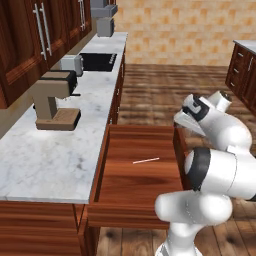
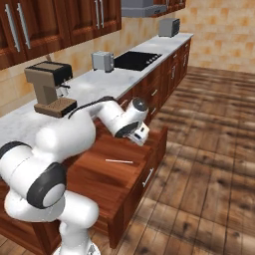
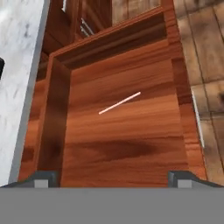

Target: Take a straw from the drawer in front and place it inside the glass cup on the dining counter.

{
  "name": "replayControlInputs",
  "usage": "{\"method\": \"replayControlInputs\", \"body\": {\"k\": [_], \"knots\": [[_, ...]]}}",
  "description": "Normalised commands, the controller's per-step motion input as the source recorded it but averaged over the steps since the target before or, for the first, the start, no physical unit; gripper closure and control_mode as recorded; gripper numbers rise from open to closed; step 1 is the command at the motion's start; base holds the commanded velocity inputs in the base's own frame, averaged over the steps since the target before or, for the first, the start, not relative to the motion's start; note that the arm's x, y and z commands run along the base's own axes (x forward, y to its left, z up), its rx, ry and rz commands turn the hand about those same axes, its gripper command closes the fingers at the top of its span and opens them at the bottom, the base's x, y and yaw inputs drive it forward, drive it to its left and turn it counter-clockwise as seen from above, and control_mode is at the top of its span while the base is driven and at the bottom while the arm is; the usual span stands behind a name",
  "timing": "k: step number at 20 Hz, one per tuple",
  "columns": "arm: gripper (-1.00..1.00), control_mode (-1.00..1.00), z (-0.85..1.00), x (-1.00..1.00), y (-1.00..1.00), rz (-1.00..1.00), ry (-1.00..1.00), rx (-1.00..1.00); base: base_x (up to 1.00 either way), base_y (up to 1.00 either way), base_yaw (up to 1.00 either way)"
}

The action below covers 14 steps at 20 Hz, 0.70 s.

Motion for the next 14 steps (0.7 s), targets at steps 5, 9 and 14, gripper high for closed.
{"method": "replayControlInputs", "body": {"k": [5,9,14], "knots": [[-1.0,-1.0,0.1,0.03,0.46,-0.52,0.1,-0.1,0.0,0.0,0.0],[-1.0,-1.0,0.25,0.35,0.12,-0.25,0.11,-0.09,0.0,0.0,0.0],[-1.0,-1.0,0.23,0.62,0.0,0.26,0.04,0.0,0.0,0.0,0.0]]}}
